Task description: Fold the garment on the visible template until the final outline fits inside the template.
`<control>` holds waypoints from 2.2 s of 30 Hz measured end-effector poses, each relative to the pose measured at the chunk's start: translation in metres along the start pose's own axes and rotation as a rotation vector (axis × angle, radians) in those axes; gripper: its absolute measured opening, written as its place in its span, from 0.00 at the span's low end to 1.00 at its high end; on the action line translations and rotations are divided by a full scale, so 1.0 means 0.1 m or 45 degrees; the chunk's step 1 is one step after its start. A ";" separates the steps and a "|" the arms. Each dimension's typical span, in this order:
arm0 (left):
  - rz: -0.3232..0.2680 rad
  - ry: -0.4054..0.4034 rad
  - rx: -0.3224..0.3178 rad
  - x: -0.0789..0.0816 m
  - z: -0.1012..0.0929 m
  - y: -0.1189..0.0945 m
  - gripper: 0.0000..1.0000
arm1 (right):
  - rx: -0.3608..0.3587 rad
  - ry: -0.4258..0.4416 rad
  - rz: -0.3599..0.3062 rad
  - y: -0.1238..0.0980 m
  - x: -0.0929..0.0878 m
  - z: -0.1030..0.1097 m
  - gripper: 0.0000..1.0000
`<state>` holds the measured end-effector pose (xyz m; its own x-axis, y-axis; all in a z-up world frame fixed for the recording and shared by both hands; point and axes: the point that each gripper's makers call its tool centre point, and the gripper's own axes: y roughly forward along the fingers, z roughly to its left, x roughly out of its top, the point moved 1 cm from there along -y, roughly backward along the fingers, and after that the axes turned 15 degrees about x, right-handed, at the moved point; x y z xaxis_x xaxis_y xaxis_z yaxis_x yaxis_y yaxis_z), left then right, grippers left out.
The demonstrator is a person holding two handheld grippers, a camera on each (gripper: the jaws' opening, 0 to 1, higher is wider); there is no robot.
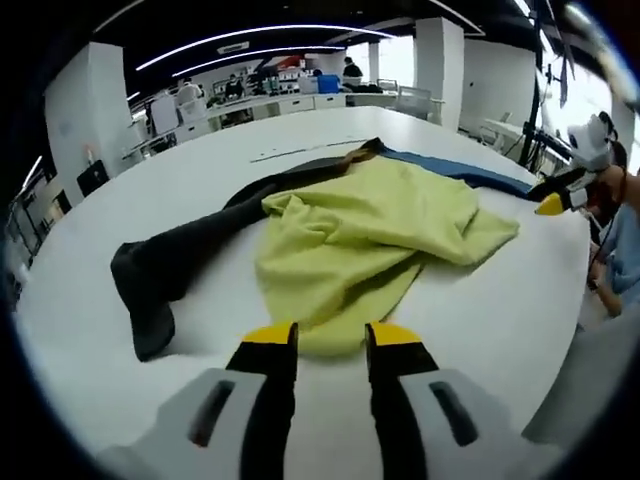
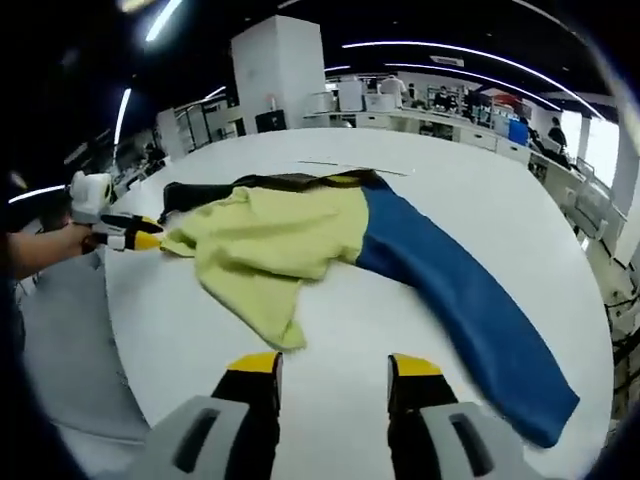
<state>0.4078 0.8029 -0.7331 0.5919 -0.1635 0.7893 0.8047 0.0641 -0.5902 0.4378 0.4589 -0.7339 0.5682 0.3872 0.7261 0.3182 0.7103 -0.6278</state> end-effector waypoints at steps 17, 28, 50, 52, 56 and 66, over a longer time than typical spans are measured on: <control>0.096 -0.055 0.025 -0.24 0.07 0.14 0.24 | 0.092 -0.165 0.088 0.34 -0.04 0.27 0.22; 0.099 -0.073 0.000 -0.24 0.04 0.17 0.22 | 0.074 -0.224 0.133 0.47 -0.04 0.20 0.09; 0.007 0.085 -0.091 -0.02 -0.03 -0.08 0.05 | 0.078 -0.097 -0.035 0.17 0.17 0.39 0.00; -0.012 0.104 -0.093 0.02 -0.02 -0.14 0.05 | 0.075 -0.080 -0.046 0.11 0.21 0.42 0.00; -0.042 0.123 -0.109 0.10 0.01 -0.27 0.05 | 0.084 0.009 -0.044 -0.01 0.25 0.49 0.00; -0.029 0.132 -0.088 0.10 0.16 -0.36 0.00 | -0.050 0.193 -0.075 -0.18 0.25 0.29 0.00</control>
<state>0.3849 0.8146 -0.7013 0.5624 -0.2654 0.7831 0.8109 -0.0080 -0.5851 0.4244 0.4730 -0.6964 0.6547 0.2500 0.7133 0.3822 0.7047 -0.5978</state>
